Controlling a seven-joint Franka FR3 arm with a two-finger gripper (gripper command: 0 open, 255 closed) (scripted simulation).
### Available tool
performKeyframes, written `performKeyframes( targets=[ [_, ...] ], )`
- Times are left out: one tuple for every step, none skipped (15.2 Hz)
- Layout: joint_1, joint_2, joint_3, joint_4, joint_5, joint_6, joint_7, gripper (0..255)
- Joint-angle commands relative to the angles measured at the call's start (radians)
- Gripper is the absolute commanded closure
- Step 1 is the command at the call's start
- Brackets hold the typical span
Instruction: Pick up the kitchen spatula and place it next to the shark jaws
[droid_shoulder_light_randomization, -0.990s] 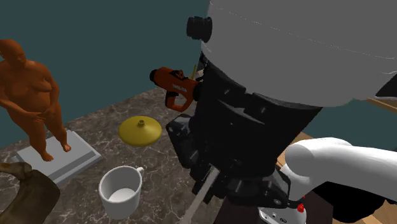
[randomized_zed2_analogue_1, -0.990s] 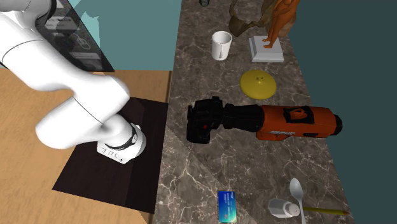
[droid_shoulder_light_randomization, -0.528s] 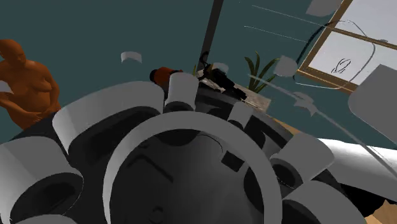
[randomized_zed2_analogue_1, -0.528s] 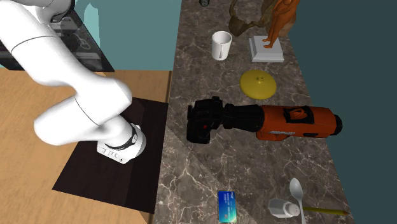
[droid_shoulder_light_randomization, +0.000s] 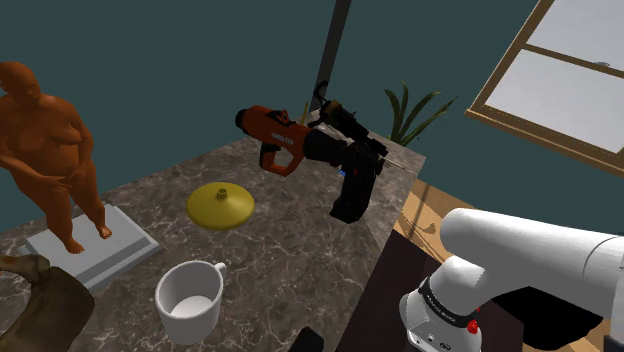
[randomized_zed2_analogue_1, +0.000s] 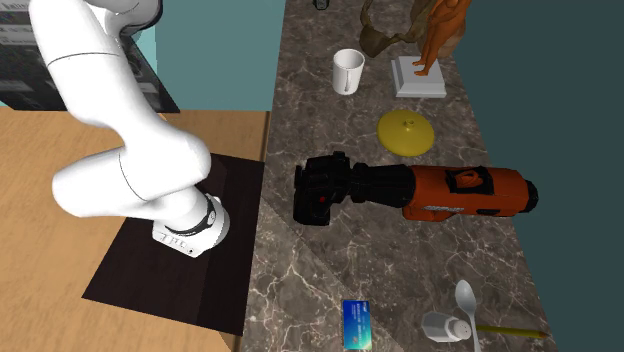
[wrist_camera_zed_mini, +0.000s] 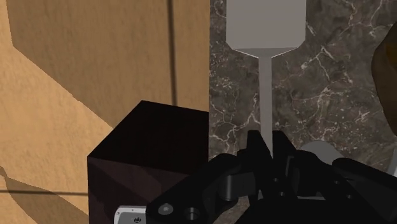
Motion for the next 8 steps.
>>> performKeyframes(
  targets=[
    [0.011,-0.010,0.001,-0.020,0.004,0.015,-0.002,255],
    [0.025,-0.016,-0.003,-0.044,0.004,0.027,-0.009,255],
    [0.039,-0.021,-0.007,-0.067,0.004,0.039,-0.015,255],
    [0.051,-0.027,-0.010,-0.089,0.004,0.051,-0.022,255],
    [0.063,-0.033,-0.012,-0.110,0.005,0.063,-0.028,255],
    [0.074,-0.039,-0.014,-0.131,0.006,0.074,-0.033,255],
    [0.084,-0.045,-0.016,-0.150,0.007,0.085,-0.039,255],
    [0.094,-0.051,-0.017,-0.169,0.008,0.096,-0.044,255]
  ],
)
